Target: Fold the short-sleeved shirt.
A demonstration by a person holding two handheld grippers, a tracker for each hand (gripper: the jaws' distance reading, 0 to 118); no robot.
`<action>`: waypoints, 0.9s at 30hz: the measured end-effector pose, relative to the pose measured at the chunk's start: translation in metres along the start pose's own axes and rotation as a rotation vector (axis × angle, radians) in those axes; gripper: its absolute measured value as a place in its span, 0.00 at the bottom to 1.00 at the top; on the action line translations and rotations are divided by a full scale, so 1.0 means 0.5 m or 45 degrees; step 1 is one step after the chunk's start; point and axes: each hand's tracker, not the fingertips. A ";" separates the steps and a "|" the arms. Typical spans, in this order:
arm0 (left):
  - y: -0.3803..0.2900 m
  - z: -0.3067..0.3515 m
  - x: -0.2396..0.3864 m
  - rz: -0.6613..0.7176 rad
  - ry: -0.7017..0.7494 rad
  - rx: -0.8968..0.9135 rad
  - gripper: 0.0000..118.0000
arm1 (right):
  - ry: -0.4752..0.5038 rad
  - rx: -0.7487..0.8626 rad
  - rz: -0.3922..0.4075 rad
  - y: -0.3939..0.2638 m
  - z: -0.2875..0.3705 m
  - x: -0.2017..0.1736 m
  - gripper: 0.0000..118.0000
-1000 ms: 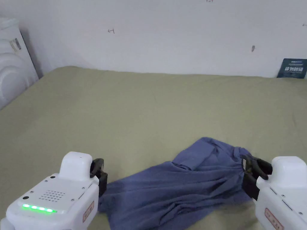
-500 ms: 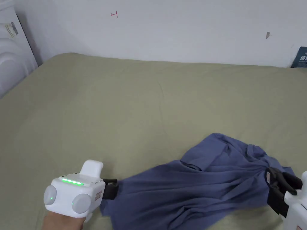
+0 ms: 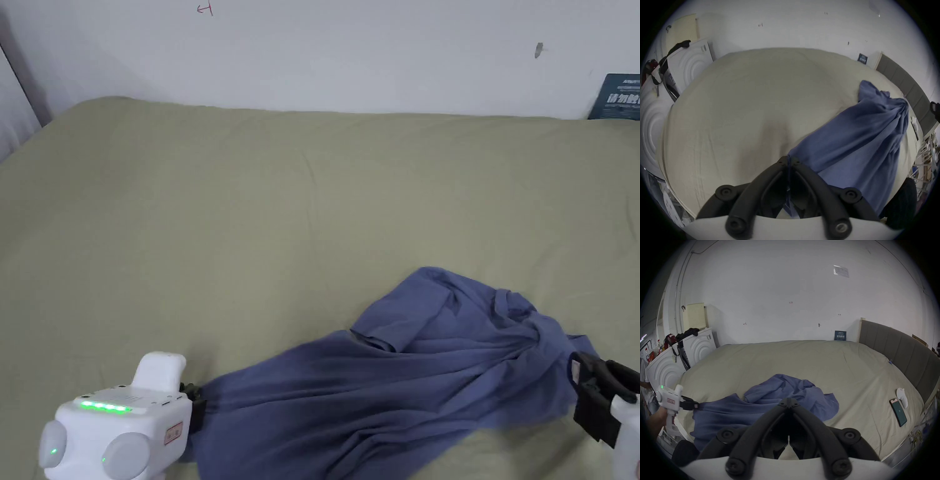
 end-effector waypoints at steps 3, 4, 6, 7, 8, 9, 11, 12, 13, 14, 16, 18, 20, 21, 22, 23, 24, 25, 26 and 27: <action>0.026 0.064 0.022 0.016 -0.042 0.063 0.02 | -0.055 -0.036 -0.027 -0.008 -0.017 0.066 0.01; 0.032 0.076 0.027 0.013 -0.044 0.073 0.02 | -0.076 -0.052 -0.034 -0.011 -0.024 0.088 0.01; 0.041 0.073 0.022 -0.009 -0.031 0.104 0.02 | -0.147 -0.108 -0.058 -0.021 -0.051 0.146 0.01; 0.045 0.078 0.024 -0.008 -0.033 0.117 0.02 | -0.180 -0.138 -0.068 -0.023 -0.066 0.172 0.01; 0.050 0.083 0.026 -0.003 -0.041 0.127 0.02 | -0.204 -0.169 -0.091 -0.028 -0.087 0.206 0.01; 0.055 0.085 0.029 0.001 -0.040 0.138 0.02 | -0.222 -0.195 -0.112 -0.028 -0.107 0.234 0.01; 0.065 0.088 0.036 -0.018 -0.026 0.150 0.02 | -0.252 -0.225 -0.094 -0.023 -0.150 0.279 0.01; 0.068 0.088 0.039 -0.023 -0.014 0.155 0.02 | -0.264 -0.234 -0.088 -0.022 -0.173 0.298 0.01; 0.072 0.087 0.040 -0.032 -0.016 0.152 0.02 | -0.254 -0.243 -0.089 -0.019 -0.194 0.312 0.01; 0.071 0.077 0.035 -0.033 -0.011 0.153 0.02 | -0.239 -0.262 -0.094 -0.017 -0.220 0.326 0.02; 0.074 0.074 0.035 -0.040 0.003 0.159 0.02 | -0.196 -0.325 -0.104 -0.015 -0.269 0.342 0.29; 0.078 0.072 0.045 -0.050 0.032 0.152 0.02 | -0.140 -0.401 -0.119 -0.012 -0.320 0.345 0.70; 0.079 0.070 0.046 -0.050 0.044 0.149 0.01 | -0.153 -0.394 -0.096 -0.009 -0.358 0.336 0.68; 0.081 0.067 0.045 -0.045 0.044 0.146 0.02 | -0.170 -0.424 -0.063 -0.011 -0.379 0.330 0.68; 0.076 0.056 0.030 -0.039 0.046 0.145 0.02 | -0.165 -0.431 -0.050 -0.014 -0.395 0.326 0.68; 0.077 0.052 0.027 -0.039 0.047 0.144 0.02 | -0.153 -0.468 -0.039 -0.023 -0.414 0.321 0.68; 0.077 0.049 0.025 -0.039 0.047 0.141 0.02 | -0.154 -0.506 -0.027 -0.033 -0.428 0.314 0.68; 0.077 0.046 0.022 -0.035 0.046 0.140 0.02 | -0.141 -0.528 -0.021 -0.041 -0.435 0.306 0.68; 0.073 0.042 0.018 -0.031 0.043 0.140 0.02 | -0.117 -0.537 -0.017 -0.050 -0.438 0.296 0.68; 0.073 0.038 0.016 -0.028 0.048 0.138 0.02 | -0.100 -0.544 -0.015 -0.058 -0.435 0.284 0.67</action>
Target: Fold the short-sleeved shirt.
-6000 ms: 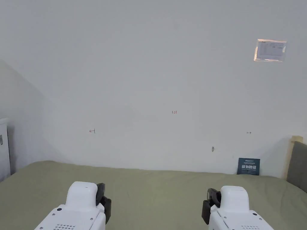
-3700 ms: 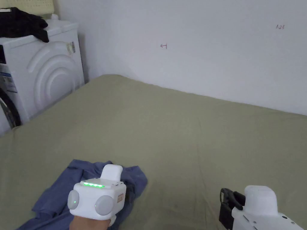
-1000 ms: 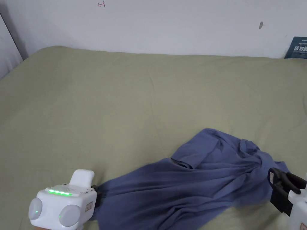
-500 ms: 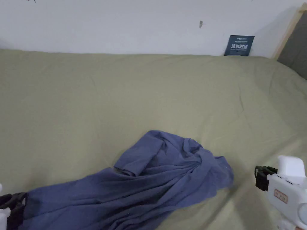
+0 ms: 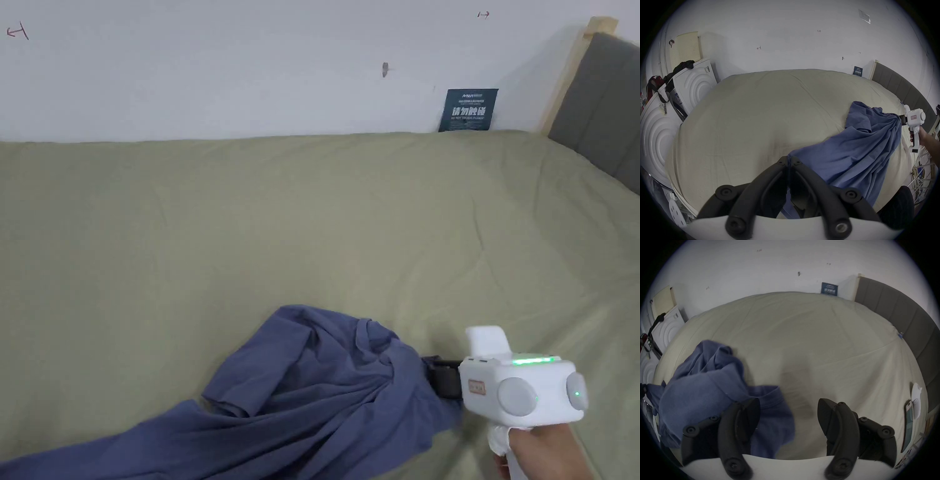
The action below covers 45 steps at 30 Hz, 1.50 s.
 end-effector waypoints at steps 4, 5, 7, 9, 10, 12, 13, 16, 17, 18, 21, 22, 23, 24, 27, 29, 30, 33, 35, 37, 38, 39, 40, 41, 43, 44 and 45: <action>0.005 -0.005 0.018 0.002 -0.011 -0.003 0.01 | -0.034 -0.010 -0.006 -0.018 -0.001 -0.021 0.52; 0.004 -0.011 0.016 0.006 -0.011 -0.001 0.01 | -0.015 -0.025 -0.071 -0.016 0.004 -0.015 0.35; 0.005 -0.013 0.012 0.014 -0.013 -0.003 0.01 | -0.105 -0.013 -0.100 -0.006 0.022 -0.003 0.04; 0.004 -0.011 0.004 0.036 -0.024 0.015 0.01 | -0.011 0.002 -0.143 -0.004 0.053 0.010 0.04; 0.006 -0.010 0.001 0.041 -0.030 0.018 0.01 | -0.006 0.002 -0.130 -0.002 0.068 0.011 0.04; 0.014 0.002 -0.005 0.042 -0.044 0.047 0.00 | -0.037 0.071 -0.103 0.005 0.108 0.007 0.04; 0.022 0.007 -0.010 0.044 -0.048 0.058 0.00 | -0.023 0.098 -0.116 0.012 0.127 0.008 0.04; 0.061 0.047 -0.012 -0.026 -0.043 0.118 0.00 | -0.008 0.211 -0.117 0.051 0.207 0.003 0.04; 0.077 0.059 -0.019 -0.022 -0.054 0.129 0.00 | -0.009 0.246 -0.096 0.068 0.233 -0.001 0.04; 0.098 0.075 -0.028 -0.024 -0.049 0.166 0.00 | 0.008 0.284 -0.082 0.086 0.264 -0.006 0.04; 0.158 0.119 -0.047 -0.063 -0.022 0.259 0.00 | 0.029 0.400 -0.023 0.144 0.369 -0.043 0.04; 0.176 0.130 -0.054 -0.046 -0.033 0.276 0.00 | 0.040 0.434 -0.011 0.162 0.396 -0.050 0.04; 0.200 0.151 -0.060 -0.031 -0.044 0.304 0.00 | 0.061 0.473 -0.014 0.183 0.426 -0.058 0.04; 0.223 0.166 -0.067 -0.032 -0.037 0.327 0.00 | 0.089 0.502 -0.015 0.204 0.454 -0.064 0.04; 0.289 0.215 -0.085 -0.021 -0.021 0.409 0.00 | 0.130 0.610 -0.035 0.272 0.534 -0.081 0.04; 0.335 0.248 -0.098 -0.018 -0.004 0.472 0.00 | 0.116 0.695 -0.017 0.322 0.586 -0.088 0.04; 0.359 0.265 -0.104 -0.015 -0.001 0.499 0.00 | 0.123 0.727 -0.021 0.347 0.612 -0.092 0.04; 0.441 0.283 -0.150 -0.018 0.014 0.578 0.00 | 0.124 0.832 -0.030 0.424 0.681 -0.097 0.04; 0.496 0.292 -0.173 0.001 0.007 0.624 0.00 | 0.126 0.878 -0.032 0.475 0.722 -0.103 0.04; 0.546 0.305 -0.186 0.014 0.017 0.672 0.00 | 0.118 0.920 -0.052 0.522 0.747 -0.101 0.04; 0.575 0.309 -0.192 0.025 0.028 0.696 0.00 | 0.112 0.947 -0.052 0.546 0.761 -0.104 0.04; 0.602 0.307 -0.197 0.017 0.037 0.708 0.00 | 0.093 0.982 -0.044 0.566 0.772 -0.108 0.04; 0.624 0.308 -0.201 0.012 0.057 0.721 0.00 | 0.080 1.001 -0.046 0.584 0.780 -0.112 0.04; 0.647 0.306 -0.205 0.009 0.062 0.736 0.00 | 0.091 1.004 -0.062 0.603 0.779 -0.108 0.04; 0.691 0.281 -0.223 0.019 0.074 0.750 0.00 | 0.100 1.013 -0.069 0.635 0.776 -0.114 0.04; 0.709 0.267 -0.230 0.021 0.071 0.748 0.00 | 0.077 1.010 -0.066 0.649 0.765 -0.122 0.04; 0.721 0.247 -0.234 0.029 0.096 0.746 0.00 | 0.065 1.004 -0.065 0.659 0.745 -0.122 0.04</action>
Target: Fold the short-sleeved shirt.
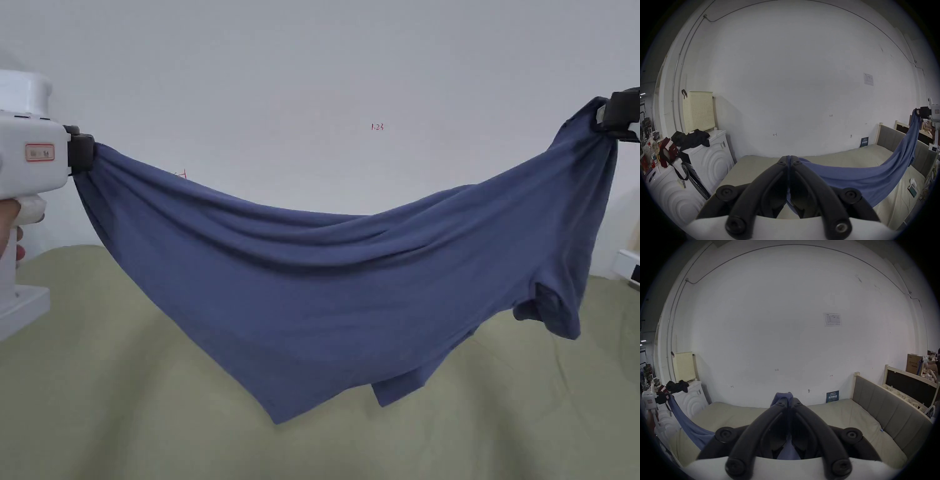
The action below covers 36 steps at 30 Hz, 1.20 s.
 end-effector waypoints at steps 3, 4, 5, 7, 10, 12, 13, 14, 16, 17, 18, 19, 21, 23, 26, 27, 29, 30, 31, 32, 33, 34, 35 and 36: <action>-0.035 -0.025 0.034 0.024 0.035 -0.035 0.00 | -0.038 -0.049 -0.023 -0.041 -0.060 -0.004 0.04; -0.053 -0.044 0.034 0.032 0.043 -0.060 0.00 | -0.045 -0.072 -0.038 -0.067 -0.082 -0.002 0.04; -0.079 -0.066 0.034 0.047 0.052 -0.097 0.00 | -0.066 -0.106 -0.061 -0.097 -0.104 -0.002 0.04; -0.134 -0.077 0.059 0.079 0.036 -0.148 0.00 | -0.089 -0.170 -0.093 -0.164 -0.142 -0.001 0.04; -0.218 -0.094 0.085 0.106 0.039 -0.195 0.00 | -0.091 -0.227 -0.121 -0.266 -0.180 0.009 0.04; -0.265 -0.097 0.097 0.110 0.026 -0.231 0.00 | -0.093 -0.239 -0.148 -0.319 -0.178 0.015 0.04; -0.281 -0.096 0.099 0.111 0.008 -0.264 0.00 | -0.091 -0.242 -0.161 -0.335 -0.173 0.020 0.04; -0.288 -0.089 0.096 0.098 -0.004 -0.273 0.00 | -0.088 -0.244 -0.168 -0.350 -0.163 0.027 0.04; -0.310 -0.062 0.097 0.064 -0.016 -0.280 0.00 | -0.061 -0.252 -0.180 -0.373 -0.132 0.039 0.04; -0.320 -0.044 0.096 0.060 -0.024 -0.277 0.00 | -0.046 -0.252 -0.185 -0.385 -0.113 0.047 0.04; -0.319 -0.026 0.084 0.060 -0.041 -0.281 0.00 | -0.035 -0.261 -0.182 -0.396 -0.093 0.056 0.04; -0.329 -0.002 0.081 0.063 -0.054 -0.279 0.00 | -0.019 -0.261 -0.173 -0.408 -0.065 0.064 0.04; -0.354 0.062 0.078 0.073 -0.076 -0.287 0.00 | 0.009 -0.265 -0.165 -0.437 0.003 0.077 0.04; -0.382 0.107 0.062 0.099 -0.114 -0.330 0.00 | 0.024 -0.272 -0.161 -0.480 0.067 0.093 0.04; -0.467 0.167 0.019 0.108 -0.141 -0.422 0.00 | 0.047 -0.327 -0.075 -0.571 0.175 0.112 0.04; -0.500 0.196 0.014 0.107 -0.126 -0.437 0.00 | 0.050 -0.338 -0.049 -0.608 0.213 0.118 0.04; -0.566 0.244 0.005 0.087 -0.145 -0.533 0.00 | 0.054 -0.410 -0.070 -0.682 0.276 0.125 0.04; -0.596 0.284 0.023 0.073 -0.116 -0.584 0.00 | 0.048 -0.458 -0.073 -0.722 0.305 0.130 0.04; -0.626 0.304 0.019 0.103 -0.130 -0.630 0.00 | 0.029 -0.500 -0.070 -0.759 0.328 0.132 0.04; -0.659 0.323 0.015 0.141 -0.138 -0.682 0.00 | 0.011 -0.556 -0.063 -0.800 0.351 0.132 0.04; -0.691 0.337 0.011 0.179 -0.121 -0.730 0.00 | -0.008 -0.621 -0.069 -0.840 0.369 0.134 0.04; -0.712 0.354 0.020 0.183 -0.136 -0.775 0.00 | -0.022 -0.680 -0.075 -0.876 0.382 0.135 0.04; -0.739 0.361 0.024 0.164 -0.096 -0.815 0.00 | -0.043 -0.718 -0.064 -0.910 0.394 0.134 0.04; -0.762 0.363 0.026 0.165 -0.064 -0.831 0.00 | -0.063 -0.747 -0.045 -0.949 0.392 0.151 0.04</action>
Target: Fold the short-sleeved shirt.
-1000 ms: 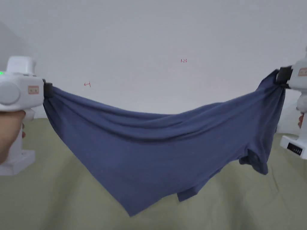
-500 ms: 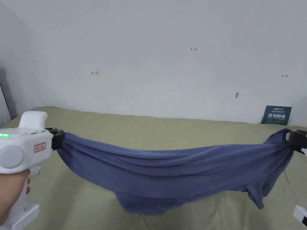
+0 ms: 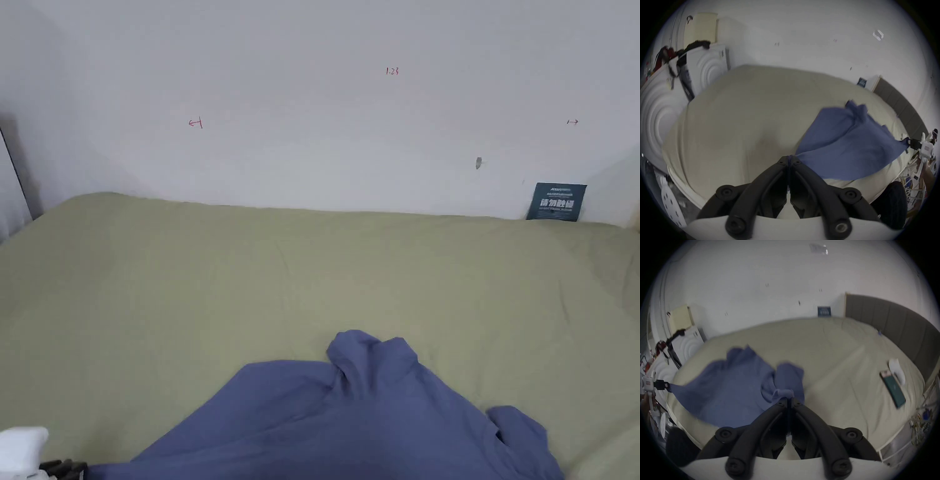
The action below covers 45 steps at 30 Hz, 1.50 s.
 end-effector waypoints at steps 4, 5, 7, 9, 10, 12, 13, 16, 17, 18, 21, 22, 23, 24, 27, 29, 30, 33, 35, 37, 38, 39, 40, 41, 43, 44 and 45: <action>-0.020 0.009 0.011 0.019 0.005 0.002 0.19 | -0.060 -0.054 0.015 -0.037 -0.009 -0.002 0.34; -0.016 0.029 0.021 0.003 0.095 0.040 0.49 | -0.074 -0.055 0.026 -0.028 0.002 -0.007 0.56; -0.007 0.097 0.048 -0.039 0.129 0.177 0.89 | -0.083 0.044 0.041 0.003 0.051 -0.031 0.66; 0.007 0.168 0.097 -0.098 0.127 0.380 0.89 | -0.037 0.213 0.055 0.046 0.115 -0.079 0.67; 0.012 0.196 0.117 -0.133 0.122 0.468 0.89 | -0.012 0.289 0.066 0.064 0.141 -0.104 0.67; 0.015 0.267 0.180 -0.154 0.016 0.727 0.89 | 0.085 0.466 0.080 0.099 0.211 -0.176 0.67; 0.015 0.292 0.204 -0.142 -0.058 0.808 0.89 | 0.135 0.550 0.075 0.109 0.239 -0.204 0.67; 0.008 0.321 0.253 -0.133 -0.083 0.902 0.89 | 0.260 0.787 0.079 0.122 0.321 -0.292 0.67; 0.001 0.318 0.260 -0.147 -0.037 0.910 0.89 | 0.288 0.814 0.095 0.124 0.338 -0.312 0.66; -0.008 0.312 0.261 -0.163 -0.019 0.942 0.87 | 0.315 0.827 0.110 0.127 0.352 -0.330 0.61; -0.031 0.322 0.266 -0.235 0.013 1.037 0.41 | 0.294 0.858 0.157 0.122 0.368 -0.369 0.08; -0.036 0.332 0.288 -0.263 0.063 1.030 0.30 | 0.263 0.869 0.181 0.120 0.369 -0.378 0.05; -0.037 0.329 0.287 -0.284 0.104 1.020 0.18 | 0.238 0.868 0.193 0.118 0.368 -0.387 0.05; -0.034 0.324 0.280 -0.295 0.084 0.988 0.07 | 0.241 0.872 0.185 0.116 0.367 -0.390 0.05; -0.032 0.309 0.245 -0.219 -0.024 0.892 0.00 | 0.282 0.850 0.194 0.114 0.361 -0.398 0.04; -0.029 0.292 0.210 -0.217 -0.011 0.861 0.00 | 0.269 0.831 0.220 0.113 0.352 -0.400 0.04; -0.019 0.298 0.217 -0.216 0.004 0.824 0.00 | 0.282 0.814 0.216 0.112 0.348 -0.399 0.04; -0.009 0.251 0.138 -0.175 0.013 0.664 0.00 | 0.295 0.767 0.204 0.106 0.329 -0.397 0.04; -0.002 0.201 0.083 -0.187 0.048 0.535 0.00 | 0.292 0.731 0.204 0.099 0.313 -0.397 0.04; -0.006 0.148 0.029 -0.187 -0.010 0.386 0.20 | 0.306 0.682 0.197 0.093 0.293 -0.396 0.04; -0.004 0.130 0.019 -0.182 -0.023 0.290 0.52 | 0.309 0.656 0.192 0.089 0.281 -0.397 0.04; -0.009 0.097 0.002 -0.189 -0.015 0.218 0.88 | 0.307 0.639 0.191 0.086 0.271 -0.400 0.04; -0.016 0.069 -0.014 -0.198 -0.012 0.160 0.96 | 0.308 0.619 0.191 0.083 0.260 -0.402 0.04; -0.026 0.045 -0.025 -0.217 0.011 0.160 0.95 | 0.310 0.594 0.190 0.080 0.249 -0.406 0.04; -0.030 0.002 -0.048 -0.197 -0.012 0.081 0.95 | 0.313 0.557 0.191 0.076 0.229 -0.412 0.04; -0.034 -0.023 -0.055 -0.177 -0.033 0.041 0.95 | 0.314 0.537 0.194 0.074 0.219 -0.415 0.04; -0.037 -0.037 -0.057 -0.166 -0.053 0.042 0.94 | 0.312 0.520 0.198 0.073 0.209 -0.420 0.04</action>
